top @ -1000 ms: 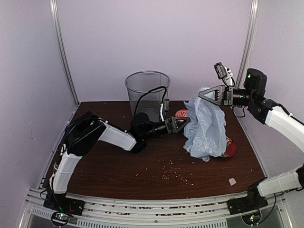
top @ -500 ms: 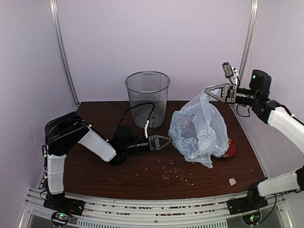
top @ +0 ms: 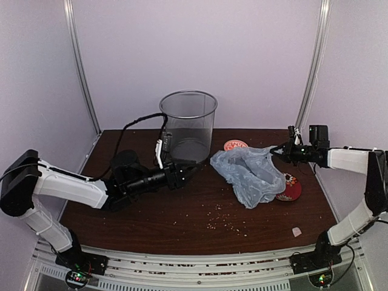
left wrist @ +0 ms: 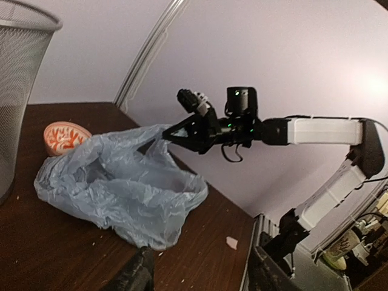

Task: Put the trash bags into the trash bin

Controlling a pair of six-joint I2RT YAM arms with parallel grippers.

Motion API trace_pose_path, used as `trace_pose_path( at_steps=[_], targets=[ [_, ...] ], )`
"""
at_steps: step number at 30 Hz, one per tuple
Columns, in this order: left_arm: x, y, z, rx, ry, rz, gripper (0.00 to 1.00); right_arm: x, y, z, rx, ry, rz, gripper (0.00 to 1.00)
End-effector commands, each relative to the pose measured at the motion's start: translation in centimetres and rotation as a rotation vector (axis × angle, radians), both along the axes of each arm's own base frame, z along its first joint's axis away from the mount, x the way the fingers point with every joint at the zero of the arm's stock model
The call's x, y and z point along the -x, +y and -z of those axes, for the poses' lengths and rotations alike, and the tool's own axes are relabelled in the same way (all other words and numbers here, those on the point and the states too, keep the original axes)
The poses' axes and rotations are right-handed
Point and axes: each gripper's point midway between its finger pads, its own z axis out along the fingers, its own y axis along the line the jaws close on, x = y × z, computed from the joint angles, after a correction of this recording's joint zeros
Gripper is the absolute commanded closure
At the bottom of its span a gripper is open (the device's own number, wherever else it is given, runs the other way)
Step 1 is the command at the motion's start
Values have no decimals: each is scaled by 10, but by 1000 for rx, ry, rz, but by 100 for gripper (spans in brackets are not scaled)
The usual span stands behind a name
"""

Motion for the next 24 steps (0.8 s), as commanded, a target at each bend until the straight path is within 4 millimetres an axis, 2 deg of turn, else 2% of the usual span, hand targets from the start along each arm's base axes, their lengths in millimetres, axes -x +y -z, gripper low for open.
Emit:
trace_pose_path(
  at_steps=[1, 6, 9, 12, 15, 18, 21, 24],
  targets=[
    [0, -13, 61, -130, 93, -34, 42, -3, -3, 22, 49, 44, 0, 100],
    [3, -59, 97, -181, 196, 10, 41, -1, -8, 47, 121, 80, -5, 100],
    [-7, -82, 109, -175, 227, 10, 39, 0, -8, 48, 133, 65, -19, 100],
    [-28, -97, 122, -206, 228, -31, 31, 1, -7, 42, 133, 32, -30, 100],
    [-53, -109, 139, -224, 272, -59, 29, 4, -6, 38, 132, 8, -38, 100],
    [-75, -111, 156, -193, 348, -81, 29, 6, -4, 34, 126, -5, -45, 100],
    [-88, -115, 166, -170, 369, -82, 30, 6, -2, 28, 113, -21, -51, 100],
    [-105, -122, 168, -155, 370, -100, 30, 6, -1, 27, 99, -21, -56, 100]
  ],
)
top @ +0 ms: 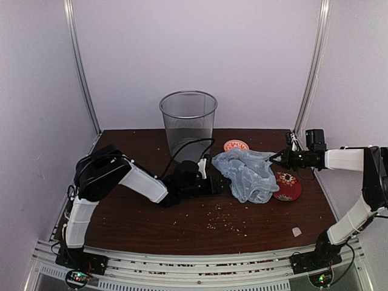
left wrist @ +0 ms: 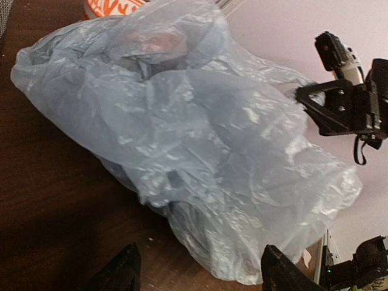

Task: Put the trash bags into the trash bin

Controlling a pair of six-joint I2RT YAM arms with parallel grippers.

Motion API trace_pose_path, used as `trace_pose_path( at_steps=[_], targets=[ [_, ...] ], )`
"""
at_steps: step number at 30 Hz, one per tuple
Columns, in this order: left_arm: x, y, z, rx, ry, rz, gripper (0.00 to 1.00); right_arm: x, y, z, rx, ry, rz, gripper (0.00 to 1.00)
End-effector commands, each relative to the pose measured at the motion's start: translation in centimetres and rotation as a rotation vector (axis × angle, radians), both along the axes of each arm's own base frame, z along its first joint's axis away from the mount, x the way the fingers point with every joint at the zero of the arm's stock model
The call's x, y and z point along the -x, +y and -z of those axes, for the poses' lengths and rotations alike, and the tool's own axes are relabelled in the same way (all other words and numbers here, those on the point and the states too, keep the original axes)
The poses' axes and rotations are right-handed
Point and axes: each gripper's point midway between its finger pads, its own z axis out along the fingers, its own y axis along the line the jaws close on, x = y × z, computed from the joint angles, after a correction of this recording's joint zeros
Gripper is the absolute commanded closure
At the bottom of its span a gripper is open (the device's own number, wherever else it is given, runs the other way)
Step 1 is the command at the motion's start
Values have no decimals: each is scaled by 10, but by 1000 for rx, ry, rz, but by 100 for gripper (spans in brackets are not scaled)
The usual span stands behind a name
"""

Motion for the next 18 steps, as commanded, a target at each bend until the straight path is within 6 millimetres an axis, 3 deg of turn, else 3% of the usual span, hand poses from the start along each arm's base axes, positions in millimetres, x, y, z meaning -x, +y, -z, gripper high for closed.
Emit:
trace_pose_path(
  at_steps=[1, 6, 11, 15, 18],
  targets=[
    [-25, -12, -8, 72, 11, -34, 31, 0, 4, -14, -22, -56, -20, 100],
    [-36, -15, -12, 129, 5, -61, 40, 1, 5, -14, -37, -52, -24, 100],
    [-50, -23, -11, 151, -12, -73, 62, 0, 7, -16, -43, -59, -30, 100],
    [-61, -30, -12, 175, -28, -72, 67, 1, 7, -16, -45, -55, -31, 100],
    [-70, -35, -13, 166, -28, -76, 61, 0, 5, -14, -37, -52, -27, 100]
  ],
)
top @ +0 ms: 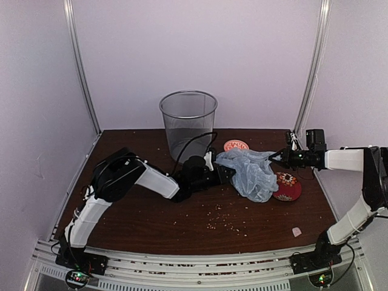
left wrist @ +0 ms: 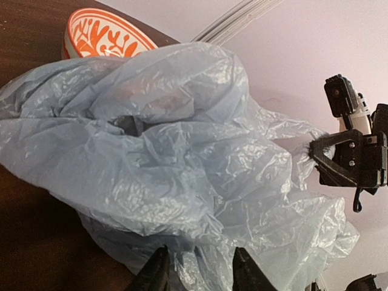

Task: Put the trash bags into the trash bin

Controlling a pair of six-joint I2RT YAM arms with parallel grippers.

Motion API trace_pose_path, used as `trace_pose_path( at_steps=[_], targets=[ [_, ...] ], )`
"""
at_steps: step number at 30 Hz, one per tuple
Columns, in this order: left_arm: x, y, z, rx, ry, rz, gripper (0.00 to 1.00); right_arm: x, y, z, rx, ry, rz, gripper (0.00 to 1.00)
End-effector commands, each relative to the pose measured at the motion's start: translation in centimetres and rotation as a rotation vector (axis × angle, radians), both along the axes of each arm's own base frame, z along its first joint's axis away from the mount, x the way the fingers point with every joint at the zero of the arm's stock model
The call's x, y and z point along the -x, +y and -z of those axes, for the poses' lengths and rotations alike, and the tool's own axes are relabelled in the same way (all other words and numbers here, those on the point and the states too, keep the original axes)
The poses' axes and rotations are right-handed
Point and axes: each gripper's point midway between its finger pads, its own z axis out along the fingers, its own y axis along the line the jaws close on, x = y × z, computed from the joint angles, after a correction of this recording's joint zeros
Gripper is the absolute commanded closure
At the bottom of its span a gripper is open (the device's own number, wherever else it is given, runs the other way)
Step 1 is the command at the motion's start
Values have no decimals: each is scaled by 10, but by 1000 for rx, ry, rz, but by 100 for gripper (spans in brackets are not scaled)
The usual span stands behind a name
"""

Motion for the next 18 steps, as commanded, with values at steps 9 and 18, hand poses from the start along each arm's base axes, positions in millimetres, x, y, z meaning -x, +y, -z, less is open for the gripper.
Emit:
trace_pose_path(
  at_steps=[9, 18],
  targets=[
    [-17, -4, -34, 83, -70, -9, 100, 1, 2, -13, -6, -43, -11, 100],
    [31, 53, -126, 103, -244, 9, 100, -4, -16, -30, 39, -104, 33, 100]
  ],
)
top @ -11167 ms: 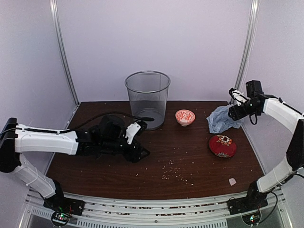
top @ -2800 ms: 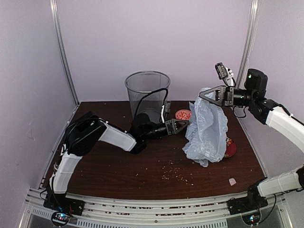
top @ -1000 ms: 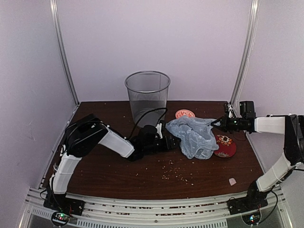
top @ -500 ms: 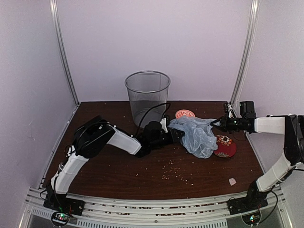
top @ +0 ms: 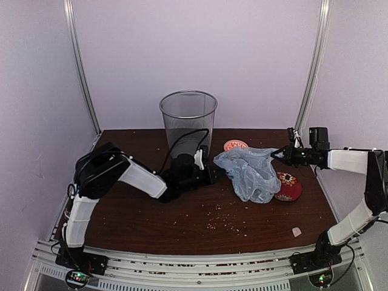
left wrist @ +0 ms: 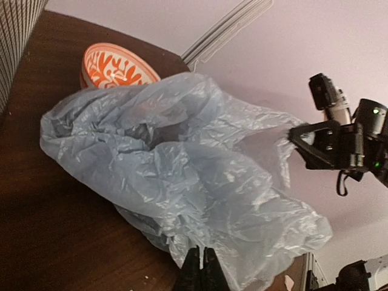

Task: Put the trash bags into the trash bin

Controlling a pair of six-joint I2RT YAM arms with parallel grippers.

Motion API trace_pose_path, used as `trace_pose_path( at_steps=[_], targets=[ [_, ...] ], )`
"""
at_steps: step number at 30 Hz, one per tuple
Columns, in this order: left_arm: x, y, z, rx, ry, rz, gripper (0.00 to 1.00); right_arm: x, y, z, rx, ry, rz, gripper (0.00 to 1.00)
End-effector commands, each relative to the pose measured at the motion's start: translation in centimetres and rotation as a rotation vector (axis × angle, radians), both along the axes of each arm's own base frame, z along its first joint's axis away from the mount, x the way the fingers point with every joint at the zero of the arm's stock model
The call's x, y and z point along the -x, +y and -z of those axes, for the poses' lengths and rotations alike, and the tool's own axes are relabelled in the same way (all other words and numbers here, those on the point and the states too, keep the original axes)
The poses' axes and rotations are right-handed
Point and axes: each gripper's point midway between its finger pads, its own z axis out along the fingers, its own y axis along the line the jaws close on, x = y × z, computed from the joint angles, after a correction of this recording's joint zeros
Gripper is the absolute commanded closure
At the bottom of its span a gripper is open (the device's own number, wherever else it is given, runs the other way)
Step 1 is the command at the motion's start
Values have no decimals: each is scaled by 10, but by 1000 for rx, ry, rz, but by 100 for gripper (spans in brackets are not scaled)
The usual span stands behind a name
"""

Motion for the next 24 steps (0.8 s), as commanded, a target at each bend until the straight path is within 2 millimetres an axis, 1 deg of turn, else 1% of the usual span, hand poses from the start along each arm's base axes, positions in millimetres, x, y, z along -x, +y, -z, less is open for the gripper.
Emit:
trace_pose_path(
  at_steps=[1, 2, 3, 5, 6, 8, 9, 11, 13, 15, 17, 18, 19, 20, 23, 24],
  targets=[
    [26, 29, -109, 109, -225, 23, 100, -5, -14, -18, 25, -59, 30, 100],
    [32, 37, -122, 100, -252, 21, 100, -6, -15, -21, 23, -64, 32, 100],
    [35, 45, -128, 71, -265, 10, 100, -6, -15, -25, 21, -73, 28, 100],
    [45, 50, -134, 13, -280, 25, 100, -4, -13, -31, 14, -85, 16, 100],
    [50, 50, -131, -13, -278, 36, 100, -3, -13, -33, 10, -89, 15, 100],
    [59, 47, -112, -42, -244, 48, 100, -2, -15, -33, 12, -97, 29, 100],
    [65, 41, -100, -44, -222, 71, 99, -3, -16, -30, 24, -94, 39, 100],
    [72, 30, -74, -45, -158, 108, 96, -5, -23, -17, 78, -66, 67, 100],
    [78, 19, -61, -21, -121, 131, 96, -8, -33, -2, 158, -31, 95, 100],
    [84, 10, -53, -15, -112, 135, 97, -11, -40, 10, 221, -10, 101, 100],
    [89, -5, -45, -21, -100, 163, 96, -12, -45, 23, 269, 16, 101, 100],
    [91, -16, -44, -12, -91, 187, 95, -13, -47, 29, 279, 30, 104, 100],
    [94, -24, -39, -8, -78, 204, 92, -12, -48, 35, 284, 44, 107, 100],
    [97, -30, -35, -5, -65, 219, 85, -13, -49, 39, 291, 54, 111, 100],
    [103, -48, -21, 0, -19, 250, 53, -14, -53, 47, 320, 70, 114, 100],
    [103, -51, -17, 2, -5, 255, 47, -14, -53, 49, 322, 76, 110, 100]
  ],
)
